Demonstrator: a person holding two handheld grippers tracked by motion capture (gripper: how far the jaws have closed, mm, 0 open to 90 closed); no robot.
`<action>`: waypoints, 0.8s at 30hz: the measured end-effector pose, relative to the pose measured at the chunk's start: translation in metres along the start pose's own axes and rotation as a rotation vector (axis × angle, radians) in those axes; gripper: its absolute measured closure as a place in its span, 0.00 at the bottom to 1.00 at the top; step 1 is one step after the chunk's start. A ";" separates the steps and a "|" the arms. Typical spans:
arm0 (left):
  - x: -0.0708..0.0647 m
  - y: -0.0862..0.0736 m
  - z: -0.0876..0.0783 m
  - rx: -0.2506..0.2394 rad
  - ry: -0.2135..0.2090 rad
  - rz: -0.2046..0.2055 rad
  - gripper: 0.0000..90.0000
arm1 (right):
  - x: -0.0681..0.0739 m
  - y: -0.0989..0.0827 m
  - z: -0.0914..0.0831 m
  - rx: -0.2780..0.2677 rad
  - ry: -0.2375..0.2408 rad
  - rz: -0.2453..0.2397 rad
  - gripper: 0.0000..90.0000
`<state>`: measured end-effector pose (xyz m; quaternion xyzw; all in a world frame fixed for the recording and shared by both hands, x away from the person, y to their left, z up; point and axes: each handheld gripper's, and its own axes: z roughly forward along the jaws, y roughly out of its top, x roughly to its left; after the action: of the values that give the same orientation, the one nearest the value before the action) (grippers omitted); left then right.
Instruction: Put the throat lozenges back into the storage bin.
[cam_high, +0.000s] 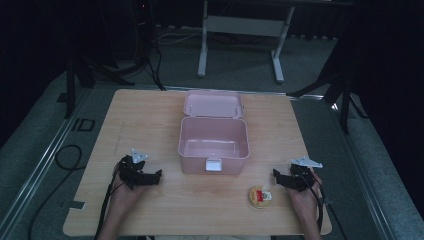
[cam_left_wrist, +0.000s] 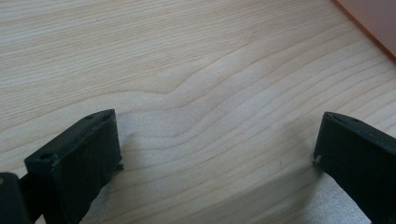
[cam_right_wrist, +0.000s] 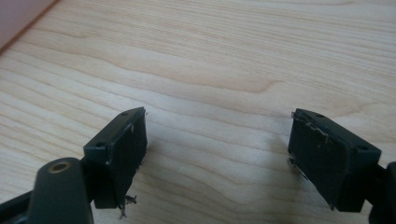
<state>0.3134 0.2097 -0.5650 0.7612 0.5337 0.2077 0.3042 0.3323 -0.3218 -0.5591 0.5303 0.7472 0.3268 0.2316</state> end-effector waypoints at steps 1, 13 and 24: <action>0.000 0.000 0.000 0.000 0.000 0.000 0.01 | 0.000 0.001 -0.002 -0.011 0.007 0.005 0.25; 0.000 0.000 0.000 0.000 0.001 -0.002 0.01 | -0.001 0.009 -0.022 -0.017 -0.015 -0.026 0.27; 0.000 0.000 0.000 0.000 0.001 -0.001 0.01 | 0.001 0.022 -0.045 -0.006 0.007 -0.130 0.30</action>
<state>0.3133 0.2095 -0.5650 0.7607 0.5344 0.2079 0.3041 0.3149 -0.3271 -0.5119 0.4788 0.7800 0.3151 0.2512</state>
